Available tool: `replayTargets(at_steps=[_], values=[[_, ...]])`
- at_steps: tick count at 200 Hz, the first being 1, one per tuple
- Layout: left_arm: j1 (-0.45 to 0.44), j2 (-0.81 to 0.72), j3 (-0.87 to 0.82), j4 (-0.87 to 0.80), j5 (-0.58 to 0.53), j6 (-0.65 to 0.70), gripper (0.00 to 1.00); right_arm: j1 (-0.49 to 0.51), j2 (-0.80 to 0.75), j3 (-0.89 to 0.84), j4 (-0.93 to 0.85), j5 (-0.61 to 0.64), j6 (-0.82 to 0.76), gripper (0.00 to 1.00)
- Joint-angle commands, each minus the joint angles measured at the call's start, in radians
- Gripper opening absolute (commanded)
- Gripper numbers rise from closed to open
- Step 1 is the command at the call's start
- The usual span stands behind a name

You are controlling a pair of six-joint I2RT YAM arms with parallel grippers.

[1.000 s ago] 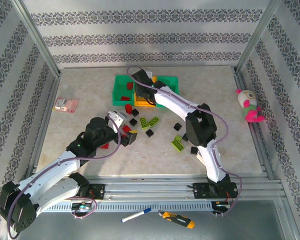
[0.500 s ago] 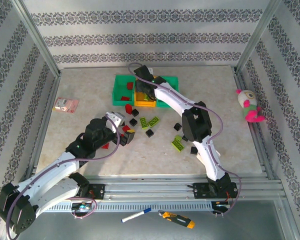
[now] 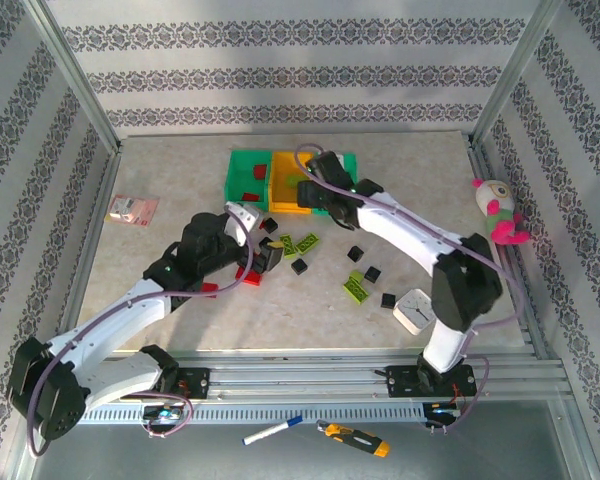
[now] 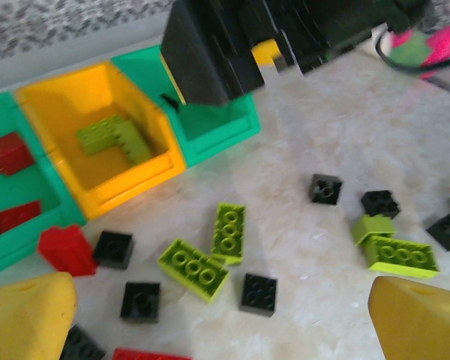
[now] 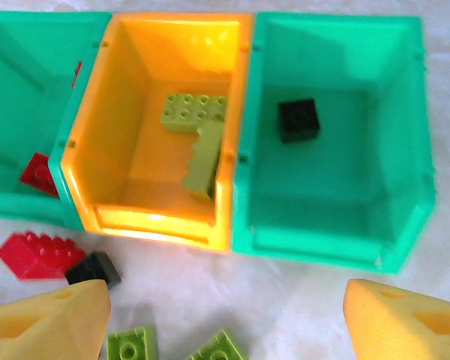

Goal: Sort the legos into containers by color
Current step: Place the lego in the container, then pick up the lego from the center of the table.

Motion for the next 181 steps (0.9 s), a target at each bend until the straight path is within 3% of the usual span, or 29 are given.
replayTargets(at_steps=[1,23,55,95,131,181], values=[[0.006,0.048,0.102,0.036,0.189,0.060,0.99,-0.030,-0.111,-0.153,-0.037,0.015,0.095,0.81],[0.001,0.112,0.145,0.057,0.283,0.050,0.99,-0.058,-0.204,-0.273,-0.098,0.022,0.210,0.81],[-0.020,0.178,0.166,0.105,0.312,0.024,0.99,-0.092,-0.253,-0.374,-0.163,-0.011,0.378,0.81],[-0.027,0.217,0.165,0.131,0.344,0.026,0.99,-0.115,-0.152,-0.368,-0.217,-0.070,0.548,0.82],[-0.027,0.251,0.170,0.117,0.378,0.067,0.99,-0.115,-0.050,-0.330,-0.201,-0.128,0.590,0.83],[-0.027,0.257,0.151,0.163,0.362,0.041,0.99,-0.119,0.053,-0.278,-0.181,-0.174,0.581,0.66]])
